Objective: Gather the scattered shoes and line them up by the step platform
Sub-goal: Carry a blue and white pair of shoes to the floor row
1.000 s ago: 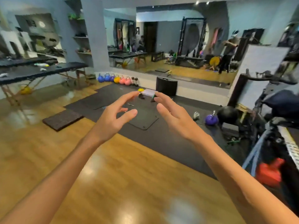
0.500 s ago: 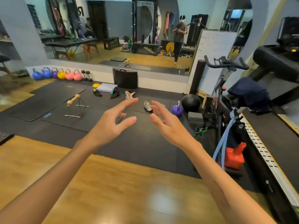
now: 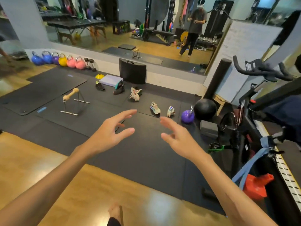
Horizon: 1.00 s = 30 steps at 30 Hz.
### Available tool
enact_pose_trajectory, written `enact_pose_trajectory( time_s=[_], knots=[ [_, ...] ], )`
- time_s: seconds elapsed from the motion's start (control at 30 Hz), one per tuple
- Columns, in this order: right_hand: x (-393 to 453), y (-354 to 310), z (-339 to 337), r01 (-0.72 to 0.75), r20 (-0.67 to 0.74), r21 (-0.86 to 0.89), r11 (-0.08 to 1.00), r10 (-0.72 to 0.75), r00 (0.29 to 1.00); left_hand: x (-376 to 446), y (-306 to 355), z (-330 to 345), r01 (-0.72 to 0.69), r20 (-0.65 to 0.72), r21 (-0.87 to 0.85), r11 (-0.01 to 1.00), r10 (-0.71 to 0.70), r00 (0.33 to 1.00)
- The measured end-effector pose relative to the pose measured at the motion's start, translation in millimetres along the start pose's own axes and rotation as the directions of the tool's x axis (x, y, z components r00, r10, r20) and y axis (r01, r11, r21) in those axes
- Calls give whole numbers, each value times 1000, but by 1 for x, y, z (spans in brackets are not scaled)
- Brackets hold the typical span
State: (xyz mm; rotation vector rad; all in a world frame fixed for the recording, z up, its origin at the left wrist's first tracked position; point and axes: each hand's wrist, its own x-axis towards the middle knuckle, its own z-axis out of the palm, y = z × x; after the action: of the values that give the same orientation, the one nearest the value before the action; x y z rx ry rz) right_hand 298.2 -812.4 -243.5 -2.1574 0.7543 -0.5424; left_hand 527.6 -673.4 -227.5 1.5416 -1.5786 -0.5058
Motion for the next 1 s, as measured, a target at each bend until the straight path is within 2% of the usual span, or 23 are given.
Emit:
enact_pose_trajectory(
  time_s=[0.27,0.43,0.53,0.57,0.63,0.73,0.83,1.0],
  knots=[
    [164,49,-16,-147,3,-52,988,147,989,184,-101,-15,-62,83,-94,994,70,994],
    [264,88,-38,-188,-76,-37,982,184,980,293,-151,-24,7,147,-128,992,12,989],
    [319,128,-53,-215,-59,-8,977,214,975,356,-185,-14,16,166,-116,993,3,986],
    [337,144,-59,-224,-43,-1,975,224,974,376,-197,-9,20,141,-114,993,-4,990],
    [375,178,-70,-221,-18,3,975,221,975,415,-218,1,1,-18,-94,996,-3,1000],
    [434,223,-93,-224,-76,81,971,230,970,486,-236,12,-24,-231,-40,999,15,973],
    [487,255,-121,-228,-133,158,961,249,959,556,-244,16,38,-285,-64,997,-55,957],
    [578,302,-180,-248,-170,107,963,263,950,664,-260,19,64,-344,-46,997,-76,936]
  ],
)
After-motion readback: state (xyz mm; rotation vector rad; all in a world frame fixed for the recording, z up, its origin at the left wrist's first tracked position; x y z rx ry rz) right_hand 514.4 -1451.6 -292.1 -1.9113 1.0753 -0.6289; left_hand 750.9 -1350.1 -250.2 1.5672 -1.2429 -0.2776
